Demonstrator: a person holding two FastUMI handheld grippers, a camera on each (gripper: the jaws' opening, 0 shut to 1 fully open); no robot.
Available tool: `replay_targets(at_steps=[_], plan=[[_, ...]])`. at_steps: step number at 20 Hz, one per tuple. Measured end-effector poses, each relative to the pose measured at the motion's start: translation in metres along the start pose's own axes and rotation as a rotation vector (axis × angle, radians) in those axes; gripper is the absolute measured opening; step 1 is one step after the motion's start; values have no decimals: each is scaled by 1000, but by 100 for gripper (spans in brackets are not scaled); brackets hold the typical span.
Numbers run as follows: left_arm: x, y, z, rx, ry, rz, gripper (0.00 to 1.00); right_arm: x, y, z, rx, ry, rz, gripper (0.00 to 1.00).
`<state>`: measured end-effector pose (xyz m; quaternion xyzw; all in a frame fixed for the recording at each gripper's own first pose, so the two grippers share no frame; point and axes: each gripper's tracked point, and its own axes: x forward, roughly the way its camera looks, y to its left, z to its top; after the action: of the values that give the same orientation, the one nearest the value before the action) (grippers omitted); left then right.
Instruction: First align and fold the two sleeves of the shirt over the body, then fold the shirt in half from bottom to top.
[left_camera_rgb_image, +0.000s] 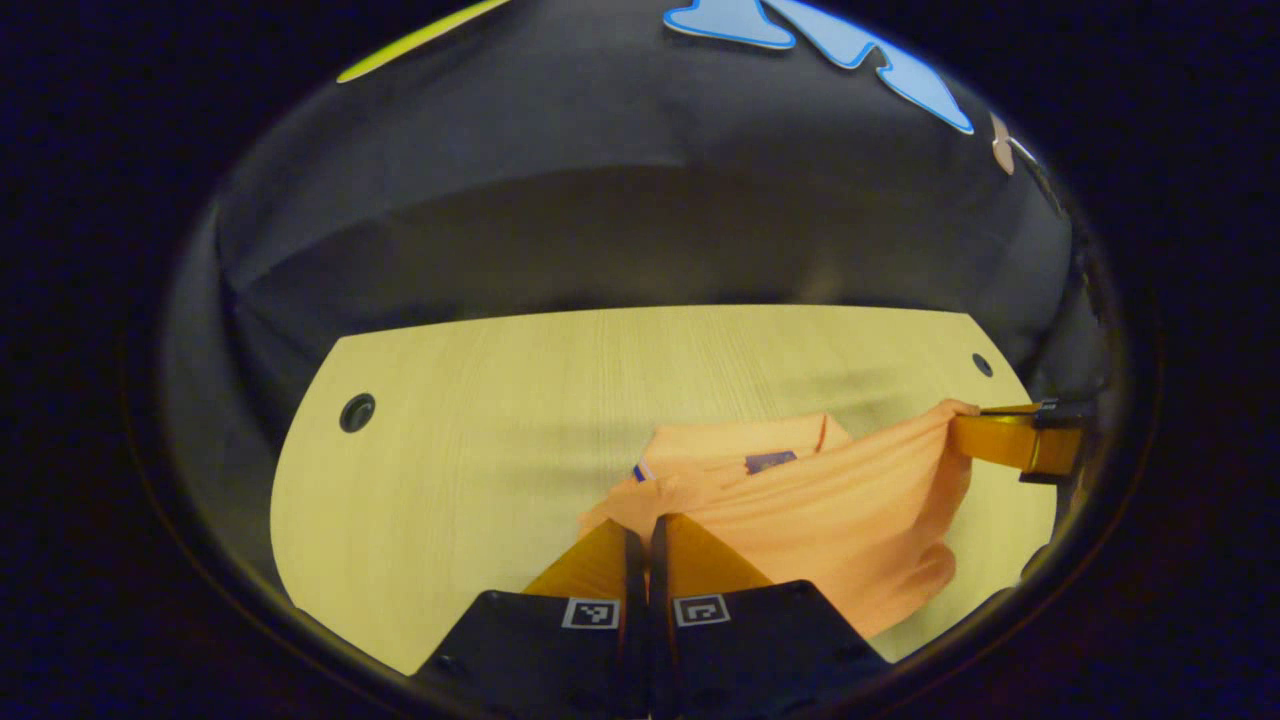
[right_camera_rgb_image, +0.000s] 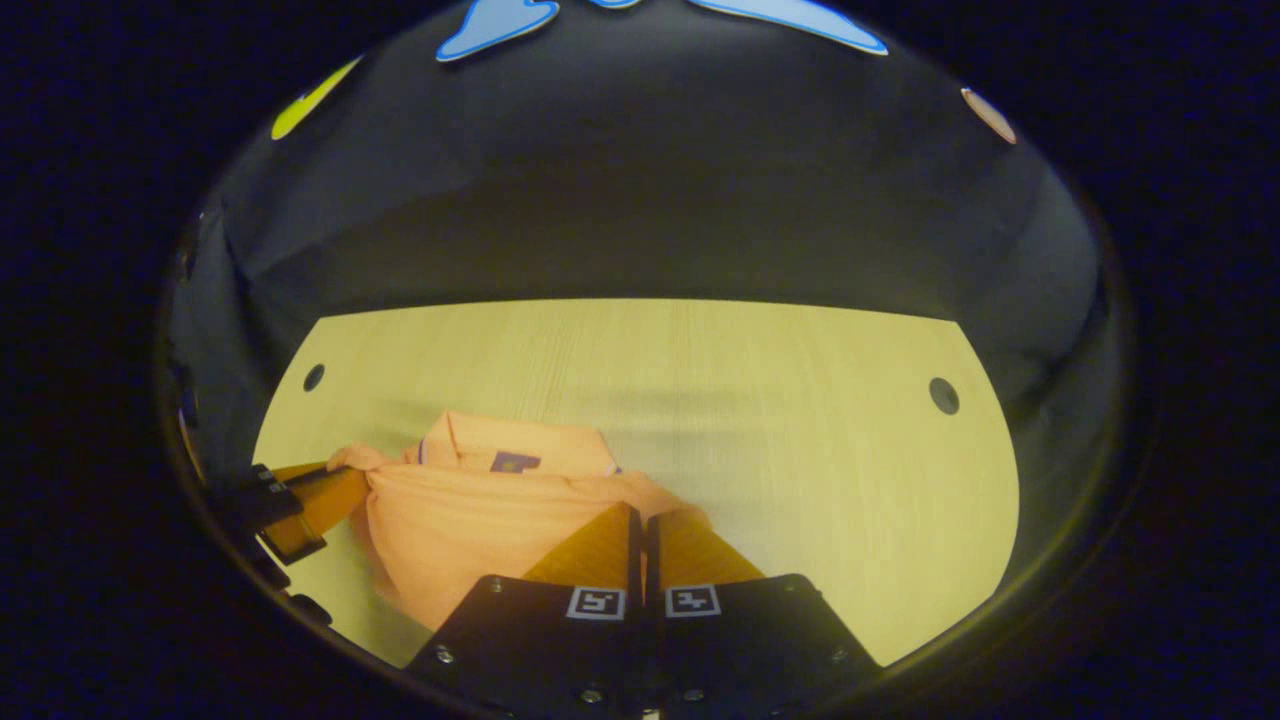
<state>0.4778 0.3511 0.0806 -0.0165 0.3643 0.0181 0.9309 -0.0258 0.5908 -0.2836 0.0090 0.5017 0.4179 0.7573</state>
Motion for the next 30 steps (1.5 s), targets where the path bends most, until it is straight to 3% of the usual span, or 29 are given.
replay_targets(at_steps=[1,2,4,5,6,9,10,17,21,22,24,25,27,30], plan=[[7,43,19,-8,-31,3,5,8,0,8,8,-19,-4,0],[3,45,38,-20,-61,3,10,13,-2,12,13,-40,-9,1],[44,38,68,-30,-111,-3,5,26,-7,20,20,-81,-19,1],[36,48,79,-21,-136,-2,1,34,-5,25,24,-103,-24,0],[46,52,84,-10,-158,-3,5,39,-6,27,27,-124,-31,0],[69,41,89,29,-195,-13,10,45,-12,30,21,-171,-62,0],[76,42,92,35,-197,-19,5,45,-13,32,23,-183,-68,0],[78,50,86,71,-172,-10,2,44,-18,27,8,-150,-97,0],[76,46,82,84,-158,-31,29,41,-18,29,6,-141,-94,7],[73,46,81,71,-156,-42,51,40,-16,28,8,-134,-84,7],[68,51,77,53,-140,-49,93,34,-12,20,10,-122,-77,39],[64,54,73,40,-129,-54,92,33,-10,22,10,-126,-68,52],[48,56,70,10,-123,-60,89,24,-11,25,9,-141,-75,61],[18,61,74,-15,-122,-54,88,-3,-14,24,-5,-144,-77,61]])
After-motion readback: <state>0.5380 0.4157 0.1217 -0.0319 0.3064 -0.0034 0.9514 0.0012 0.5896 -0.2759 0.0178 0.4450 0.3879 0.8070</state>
